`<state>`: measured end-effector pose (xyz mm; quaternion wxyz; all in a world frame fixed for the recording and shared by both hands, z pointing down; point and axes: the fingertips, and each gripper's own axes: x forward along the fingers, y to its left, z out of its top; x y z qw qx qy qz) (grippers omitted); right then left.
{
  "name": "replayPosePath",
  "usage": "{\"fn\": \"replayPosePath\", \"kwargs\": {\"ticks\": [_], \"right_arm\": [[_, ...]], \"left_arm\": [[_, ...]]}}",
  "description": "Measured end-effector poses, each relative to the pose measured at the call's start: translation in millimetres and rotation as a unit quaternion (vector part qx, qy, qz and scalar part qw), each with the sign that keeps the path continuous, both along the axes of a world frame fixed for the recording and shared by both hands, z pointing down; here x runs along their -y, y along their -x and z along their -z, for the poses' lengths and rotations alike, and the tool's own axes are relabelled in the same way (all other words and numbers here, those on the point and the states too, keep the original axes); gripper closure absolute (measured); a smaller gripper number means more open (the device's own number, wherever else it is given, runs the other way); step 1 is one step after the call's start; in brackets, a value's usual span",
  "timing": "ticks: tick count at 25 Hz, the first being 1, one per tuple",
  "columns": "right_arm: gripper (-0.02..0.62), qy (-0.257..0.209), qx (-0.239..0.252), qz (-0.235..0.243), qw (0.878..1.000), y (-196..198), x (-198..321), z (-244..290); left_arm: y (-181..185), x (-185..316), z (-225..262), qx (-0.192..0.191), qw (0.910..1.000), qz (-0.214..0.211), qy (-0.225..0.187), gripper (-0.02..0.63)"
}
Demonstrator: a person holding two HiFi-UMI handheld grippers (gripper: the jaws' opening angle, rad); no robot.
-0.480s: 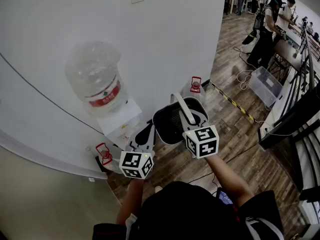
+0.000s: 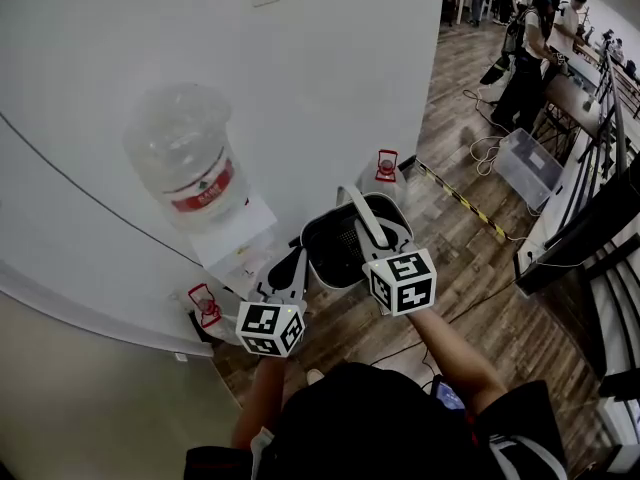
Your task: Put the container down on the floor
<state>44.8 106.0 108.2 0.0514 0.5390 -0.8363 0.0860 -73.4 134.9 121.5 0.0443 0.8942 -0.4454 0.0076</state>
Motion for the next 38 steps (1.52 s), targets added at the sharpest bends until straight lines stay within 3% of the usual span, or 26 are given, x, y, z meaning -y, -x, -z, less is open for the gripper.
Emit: {"fn": "replayPosePath", "kwargs": {"ticks": [10,20,31,38], "right_arm": [[0.565,0.004,-0.01,0.028,1.0,-25,-13,-14],[0.565,0.013,-0.011,0.036,0.999,-52,-16,-28],[0.565,0.016,-0.007,0.04,0.999,-45,3,-30],[0.565,0.019,-0.008,0.04,0.999,-27,32,-30]], "left_arm": [[-31,-15,-8,0.01,0.9998,0.015,0.002,0.589],[-59,-20,-19,-0.003,0.9998,0.014,0.016,0.589],[-47,-8,-23,-0.002,0.9994,0.026,0.024,0.589],[-32,27,-23,-0.005,0.9994,0.023,0.025,0.589]]}}
